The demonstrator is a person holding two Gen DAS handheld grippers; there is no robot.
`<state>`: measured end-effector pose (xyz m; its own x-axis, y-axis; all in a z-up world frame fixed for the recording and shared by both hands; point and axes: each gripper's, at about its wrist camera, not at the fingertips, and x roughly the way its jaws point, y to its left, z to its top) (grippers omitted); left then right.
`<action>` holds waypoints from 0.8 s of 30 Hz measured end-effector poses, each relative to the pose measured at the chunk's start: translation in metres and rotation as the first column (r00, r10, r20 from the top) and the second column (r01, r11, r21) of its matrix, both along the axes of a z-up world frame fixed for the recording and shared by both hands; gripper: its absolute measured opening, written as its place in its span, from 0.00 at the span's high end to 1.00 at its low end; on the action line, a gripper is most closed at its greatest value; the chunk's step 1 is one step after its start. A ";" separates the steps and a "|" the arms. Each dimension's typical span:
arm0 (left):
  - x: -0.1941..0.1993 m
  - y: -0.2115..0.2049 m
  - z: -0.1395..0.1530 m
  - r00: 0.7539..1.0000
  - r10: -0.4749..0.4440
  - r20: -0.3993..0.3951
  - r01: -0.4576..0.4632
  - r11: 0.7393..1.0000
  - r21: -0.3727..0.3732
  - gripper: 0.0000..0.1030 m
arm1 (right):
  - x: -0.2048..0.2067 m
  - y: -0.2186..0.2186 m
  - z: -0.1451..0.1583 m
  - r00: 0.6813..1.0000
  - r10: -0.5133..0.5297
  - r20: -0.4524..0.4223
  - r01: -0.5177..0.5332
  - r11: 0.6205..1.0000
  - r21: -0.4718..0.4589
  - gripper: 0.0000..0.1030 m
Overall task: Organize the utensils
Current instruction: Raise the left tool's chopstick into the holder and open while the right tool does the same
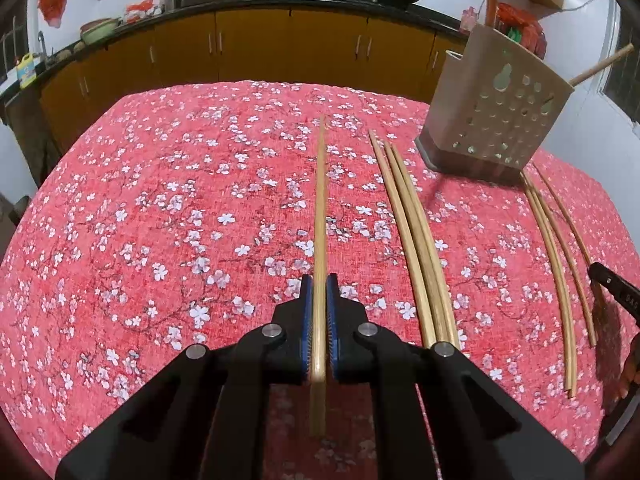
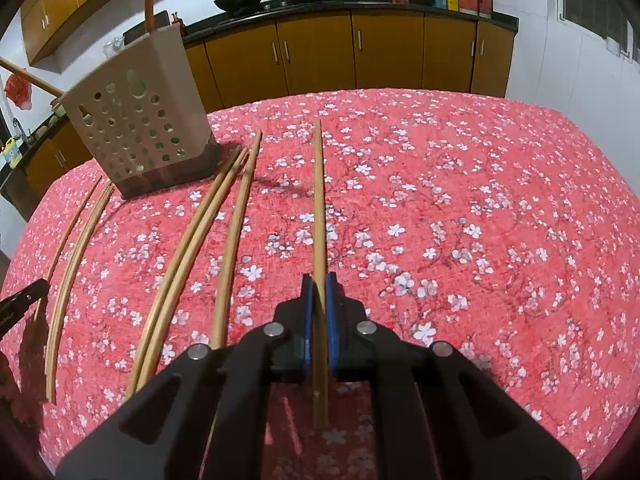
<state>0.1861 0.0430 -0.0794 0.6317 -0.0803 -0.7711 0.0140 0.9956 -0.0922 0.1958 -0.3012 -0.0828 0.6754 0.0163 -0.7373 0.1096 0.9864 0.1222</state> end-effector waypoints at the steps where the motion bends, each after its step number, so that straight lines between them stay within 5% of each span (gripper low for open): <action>1: -0.001 0.002 0.004 1.000 0.003 0.008 -0.003 1.000 -0.012 0.93 | -0.004 -0.001 0.006 1.000 -0.001 0.023 0.001 1.000 0.003 0.93; 14: -0.024 0.012 0.096 0.966 0.022 0.257 -0.001 0.997 -0.080 0.93 | -0.035 -0.016 0.102 0.951 -0.040 0.305 0.036 0.999 0.020 0.93; 24: -0.029 0.013 0.130 0.939 0.036 0.343 0.006 0.993 -0.121 0.93 | -0.041 -0.012 0.129 0.922 -0.027 0.387 0.020 1.000 0.022 0.93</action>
<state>0.1569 0.0562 0.0505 0.8585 -0.1460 -0.4915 0.0510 0.9782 -0.2015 0.1547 -0.3130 0.0464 0.9084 0.0069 -0.4181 0.0738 0.9815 0.1766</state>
